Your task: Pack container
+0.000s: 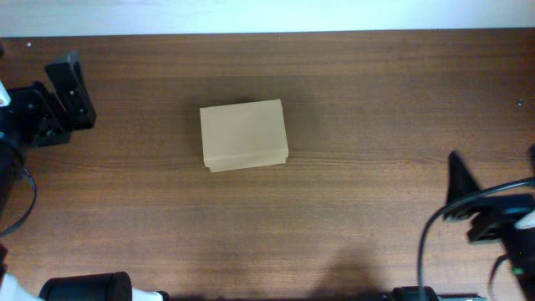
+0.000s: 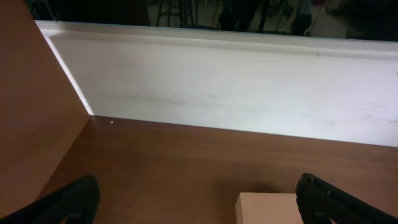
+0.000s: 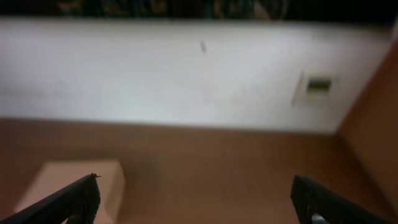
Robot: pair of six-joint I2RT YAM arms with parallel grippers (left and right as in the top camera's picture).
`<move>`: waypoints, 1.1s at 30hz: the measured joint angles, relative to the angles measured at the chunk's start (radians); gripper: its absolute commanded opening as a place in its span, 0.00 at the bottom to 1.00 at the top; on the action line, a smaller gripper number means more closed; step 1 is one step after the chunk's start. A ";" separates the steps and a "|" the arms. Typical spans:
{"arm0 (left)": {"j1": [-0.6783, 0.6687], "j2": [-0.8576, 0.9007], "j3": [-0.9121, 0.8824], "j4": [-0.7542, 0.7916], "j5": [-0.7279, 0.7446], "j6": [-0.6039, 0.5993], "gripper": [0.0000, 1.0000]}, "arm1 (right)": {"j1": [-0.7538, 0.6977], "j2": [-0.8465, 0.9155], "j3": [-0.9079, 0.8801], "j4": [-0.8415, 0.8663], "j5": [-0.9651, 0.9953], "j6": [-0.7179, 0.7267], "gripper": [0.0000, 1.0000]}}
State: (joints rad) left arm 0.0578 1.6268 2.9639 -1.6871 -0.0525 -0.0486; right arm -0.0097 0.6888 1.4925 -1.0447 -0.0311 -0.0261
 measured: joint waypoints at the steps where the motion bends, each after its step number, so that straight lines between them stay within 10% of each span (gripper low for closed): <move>1: 0.000 0.000 0.000 0.001 0.000 0.000 1.00 | -0.010 -0.031 -0.061 0.008 0.002 0.000 0.99; 14: 0.000 0.000 0.000 0.000 0.000 0.000 1.00 | -0.020 -0.511 -0.742 0.205 -0.051 0.000 0.99; 33: 0.000 0.000 0.000 0.000 0.000 0.000 1.00 | -0.002 -0.673 -1.135 0.294 -0.132 0.001 0.99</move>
State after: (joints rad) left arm 0.0578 1.6268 2.9643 -1.6871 -0.0525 -0.0490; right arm -0.0113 0.0162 0.3576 -0.7502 -0.1631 -0.0254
